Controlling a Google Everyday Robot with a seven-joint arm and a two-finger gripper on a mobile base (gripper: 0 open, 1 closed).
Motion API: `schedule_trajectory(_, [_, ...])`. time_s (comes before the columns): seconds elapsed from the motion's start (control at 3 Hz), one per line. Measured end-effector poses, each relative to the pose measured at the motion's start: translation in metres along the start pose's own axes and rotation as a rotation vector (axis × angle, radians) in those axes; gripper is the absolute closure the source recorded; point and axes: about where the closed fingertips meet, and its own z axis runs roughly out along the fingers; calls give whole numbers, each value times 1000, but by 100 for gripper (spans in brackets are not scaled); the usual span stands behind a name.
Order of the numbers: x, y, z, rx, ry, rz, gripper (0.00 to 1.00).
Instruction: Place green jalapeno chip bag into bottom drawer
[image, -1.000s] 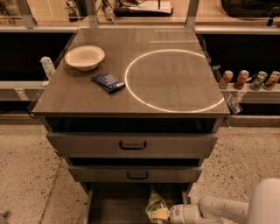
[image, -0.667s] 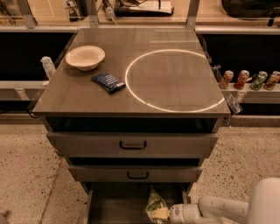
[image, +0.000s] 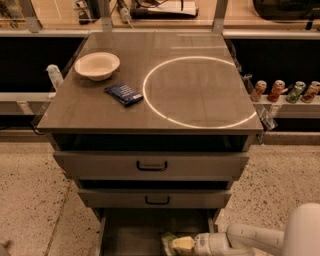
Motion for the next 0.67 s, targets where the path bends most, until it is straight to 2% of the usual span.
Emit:
schedule_trajectory(0.33, [0,0,0,0,0,0,0])
schedule_trajectory(0.67, [0,0,0,0,0,0,0])
